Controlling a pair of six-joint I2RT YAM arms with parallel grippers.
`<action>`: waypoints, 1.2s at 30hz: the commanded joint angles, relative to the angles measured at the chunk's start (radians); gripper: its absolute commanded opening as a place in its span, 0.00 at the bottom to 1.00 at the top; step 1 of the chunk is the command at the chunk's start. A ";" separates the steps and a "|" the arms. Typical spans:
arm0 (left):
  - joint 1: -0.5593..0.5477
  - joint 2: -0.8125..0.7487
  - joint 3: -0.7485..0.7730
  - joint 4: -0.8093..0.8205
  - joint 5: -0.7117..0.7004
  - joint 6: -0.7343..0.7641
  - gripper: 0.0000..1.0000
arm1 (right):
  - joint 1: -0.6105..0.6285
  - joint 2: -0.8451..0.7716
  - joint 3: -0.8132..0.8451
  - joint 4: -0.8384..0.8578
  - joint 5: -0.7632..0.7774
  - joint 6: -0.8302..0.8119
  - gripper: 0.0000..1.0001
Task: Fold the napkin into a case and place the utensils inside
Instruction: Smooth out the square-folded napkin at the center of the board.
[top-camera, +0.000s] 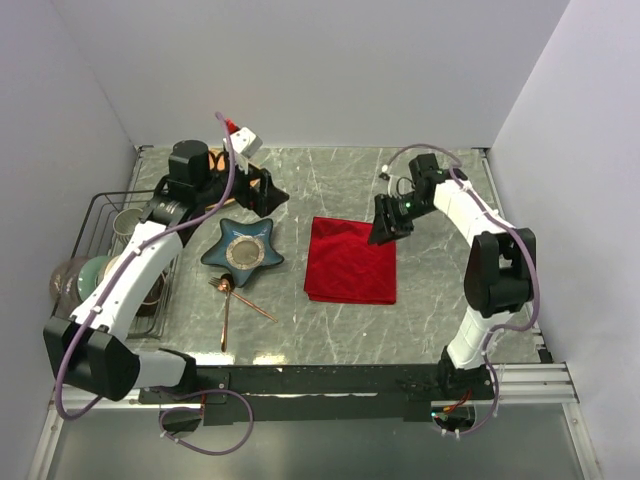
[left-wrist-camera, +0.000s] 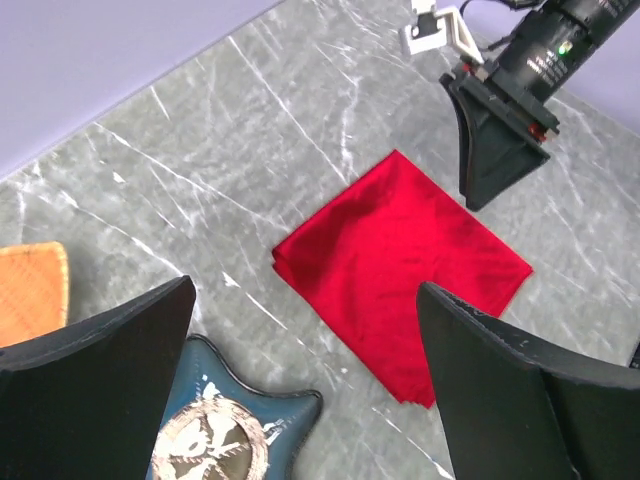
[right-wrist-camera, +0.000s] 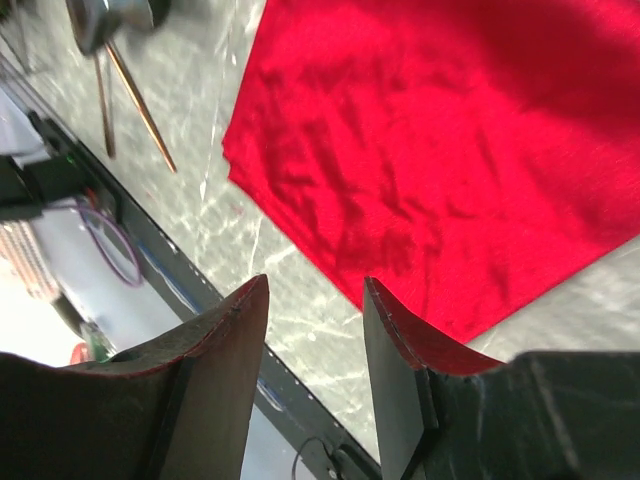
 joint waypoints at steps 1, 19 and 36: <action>-0.003 0.020 -0.020 -0.031 0.041 -0.044 0.89 | -0.026 -0.063 -0.092 -0.004 0.067 -0.011 0.50; -0.230 0.129 -0.428 0.159 -0.131 -0.747 0.62 | -0.198 -0.111 -0.343 0.065 0.150 0.150 0.61; -0.266 0.362 -0.364 0.161 -0.230 -0.801 0.44 | -0.207 0.001 -0.382 0.100 0.076 0.164 0.67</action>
